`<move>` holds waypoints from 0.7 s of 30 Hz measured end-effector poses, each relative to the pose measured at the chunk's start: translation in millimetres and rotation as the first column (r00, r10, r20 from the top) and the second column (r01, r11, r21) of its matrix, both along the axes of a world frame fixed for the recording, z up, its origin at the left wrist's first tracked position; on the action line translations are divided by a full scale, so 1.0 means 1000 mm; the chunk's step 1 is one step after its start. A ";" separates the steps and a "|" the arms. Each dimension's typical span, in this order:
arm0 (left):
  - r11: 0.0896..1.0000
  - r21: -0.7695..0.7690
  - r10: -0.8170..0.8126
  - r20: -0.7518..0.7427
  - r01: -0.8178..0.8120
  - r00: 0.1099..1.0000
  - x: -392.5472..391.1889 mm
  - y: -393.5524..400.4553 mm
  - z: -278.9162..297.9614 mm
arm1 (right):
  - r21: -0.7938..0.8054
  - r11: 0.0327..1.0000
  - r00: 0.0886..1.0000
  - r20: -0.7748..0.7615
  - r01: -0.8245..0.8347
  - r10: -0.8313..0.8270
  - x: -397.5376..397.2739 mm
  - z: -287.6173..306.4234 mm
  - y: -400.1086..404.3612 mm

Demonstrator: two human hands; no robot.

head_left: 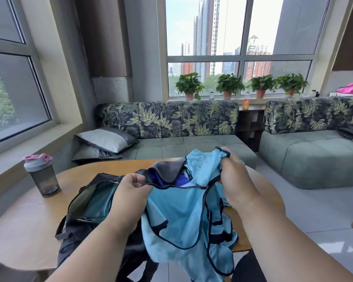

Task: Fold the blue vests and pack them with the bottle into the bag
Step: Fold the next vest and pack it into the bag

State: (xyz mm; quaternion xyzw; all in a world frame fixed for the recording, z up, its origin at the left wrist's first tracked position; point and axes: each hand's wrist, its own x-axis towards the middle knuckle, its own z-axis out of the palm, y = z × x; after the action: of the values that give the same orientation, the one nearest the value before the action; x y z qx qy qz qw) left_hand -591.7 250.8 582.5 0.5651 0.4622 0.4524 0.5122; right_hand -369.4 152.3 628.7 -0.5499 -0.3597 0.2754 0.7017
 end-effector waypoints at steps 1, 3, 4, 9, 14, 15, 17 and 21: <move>1.000 0.009 -0.023 0.036 0.023 0.999 0.002 -0.002 0.004 | -0.020 0.998 0.998 0.002 -0.057 0.057 -0.006 -0.005 0.000; 0.998 0.027 -0.058 0.075 0.056 0.996 0.009 -0.007 0.011 | -0.077 0.978 0.981 -0.004 -0.192 0.192 -0.021 -0.011 -0.004; 0.997 0.038 -0.076 0.085 0.073 0.993 0.011 -0.009 0.014 | -0.135 0.956 0.964 0.013 -0.262 0.266 -0.028 -0.015 -0.007; 0.983 0.047 -0.181 0.079 0.178 0.980 0.021 -0.024 0.021 | -0.357 0.820 0.858 0.086 -0.447 0.506 -0.056 -0.040 -0.008; 0.943 -0.058 -0.319 0.111 0.327 0.941 0.021 -0.032 0.021 | -0.401 0.812 0.844 0.151 -0.424 0.515 -0.061 -0.049 -0.007; 0.943 -0.057 -0.318 0.120 0.327 0.940 0.020 -0.031 0.021 | -0.402 0.809 0.840 0.150 -0.430 0.521 -0.060 -0.049 -0.008; 0.960 -0.037 -0.272 0.123 0.278 0.954 0.017 -0.027 0.021 | -0.381 0.819 0.854 0.123 -0.429 0.505 -0.059 -0.050 -0.008; 0.982 -0.071 -0.170 0.074 0.175 0.983 0.004 -0.010 0.011 | -0.242 0.862 0.895 -0.085 -0.445 0.438 -0.054 -0.049 -0.008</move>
State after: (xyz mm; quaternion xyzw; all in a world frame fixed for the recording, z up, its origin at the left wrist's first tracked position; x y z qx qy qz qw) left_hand -588.0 240.6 593.4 0.5673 0.4109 0.4071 0.5861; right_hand -423.2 144.0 579.6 -0.5348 -0.4280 0.4798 0.5483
